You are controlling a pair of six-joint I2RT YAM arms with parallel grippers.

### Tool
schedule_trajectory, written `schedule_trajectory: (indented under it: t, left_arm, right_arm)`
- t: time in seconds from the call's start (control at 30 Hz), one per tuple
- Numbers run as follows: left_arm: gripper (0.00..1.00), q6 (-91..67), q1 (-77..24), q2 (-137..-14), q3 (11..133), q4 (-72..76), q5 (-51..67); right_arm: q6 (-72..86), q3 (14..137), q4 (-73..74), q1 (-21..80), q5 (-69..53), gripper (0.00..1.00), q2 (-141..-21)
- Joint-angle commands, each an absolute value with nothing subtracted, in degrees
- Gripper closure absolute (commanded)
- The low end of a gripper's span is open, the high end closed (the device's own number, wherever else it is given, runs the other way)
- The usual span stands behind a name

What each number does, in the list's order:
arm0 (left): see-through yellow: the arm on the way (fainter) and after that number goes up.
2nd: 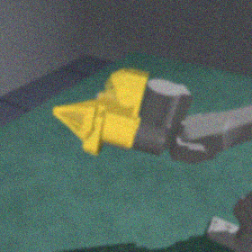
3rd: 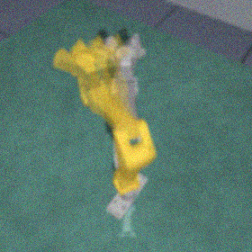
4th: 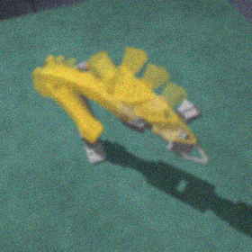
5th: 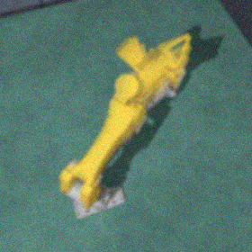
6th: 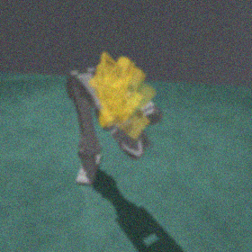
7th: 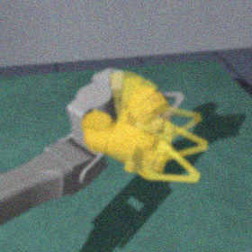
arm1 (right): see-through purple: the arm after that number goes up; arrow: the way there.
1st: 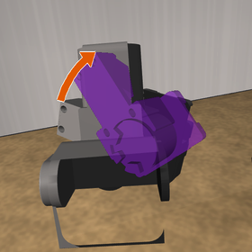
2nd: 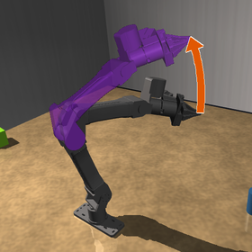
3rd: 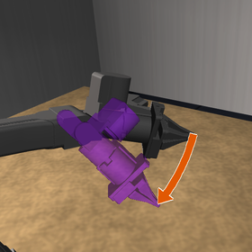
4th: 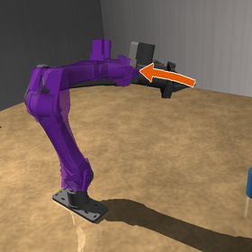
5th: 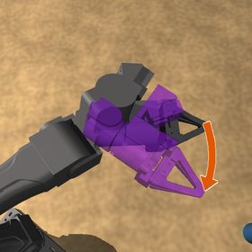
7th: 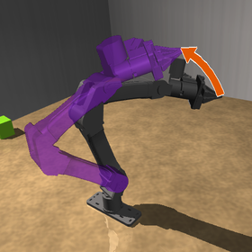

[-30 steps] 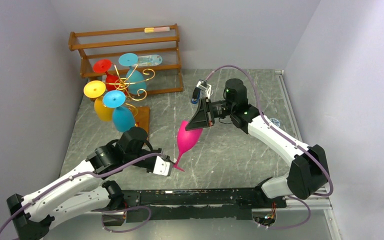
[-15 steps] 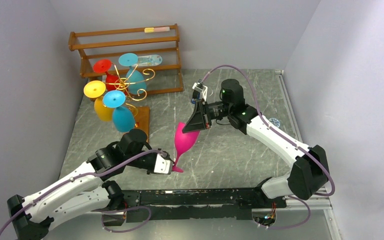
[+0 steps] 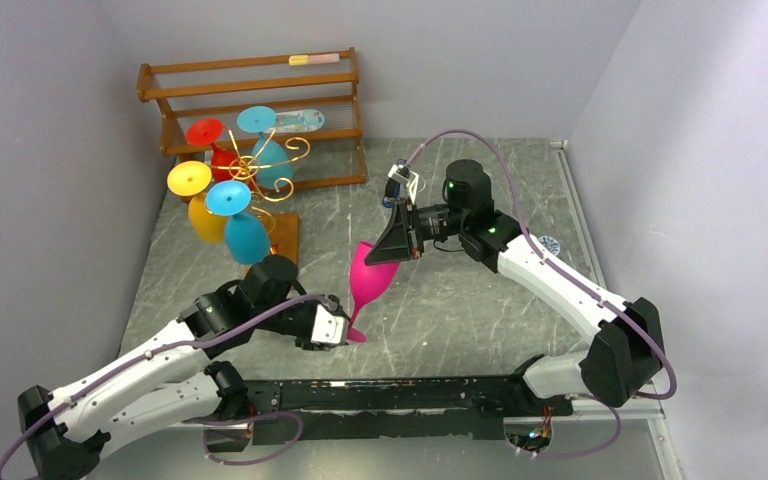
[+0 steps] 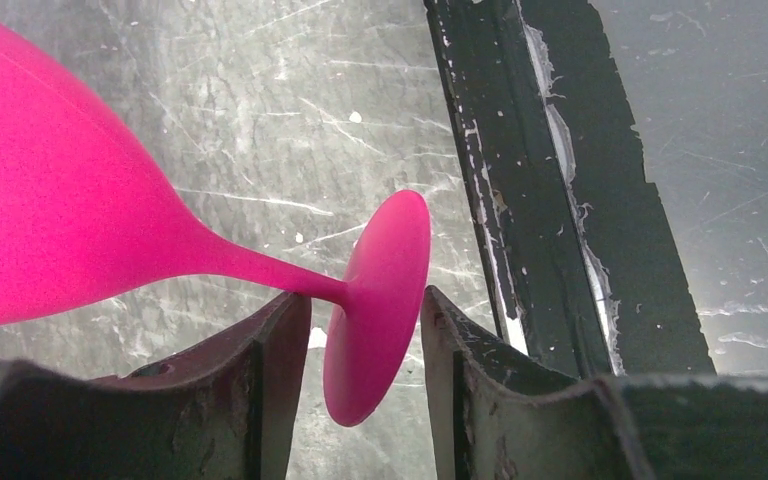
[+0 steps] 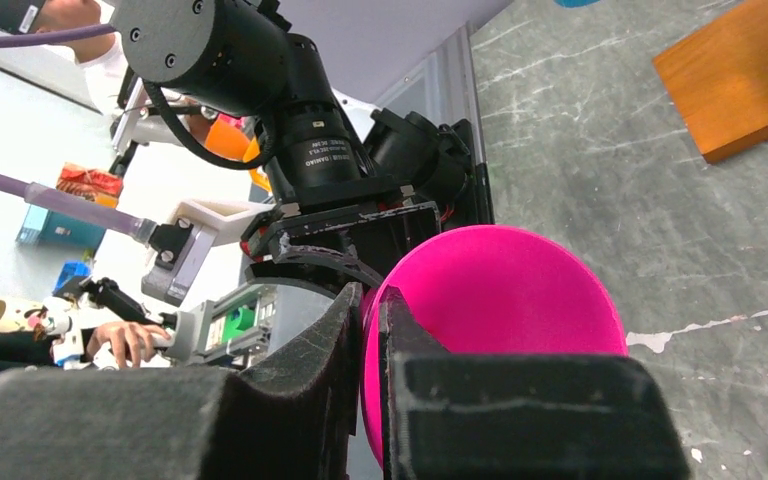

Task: Take the wine glass off the wine glass rack
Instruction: Place the wine glass at the center of the board.

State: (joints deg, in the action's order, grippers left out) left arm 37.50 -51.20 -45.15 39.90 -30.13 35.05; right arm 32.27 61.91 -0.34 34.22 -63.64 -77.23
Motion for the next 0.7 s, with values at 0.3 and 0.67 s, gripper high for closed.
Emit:
schedule_trajectory:
  t: [0.3,0.67]
  left_arm:
    - [0.43,36.0,-51.1,-40.0,40.8,-25.9,33.7]
    - [0.43,35.5,-51.0,-40.2,41.1,-25.3,31.6]
  right_arm:
    - [26.4,62.9,4.5,35.2,-58.0,1.0,-75.3]
    - [20.9,63.5,10.8,35.8,-49.5,1.0,-74.1]
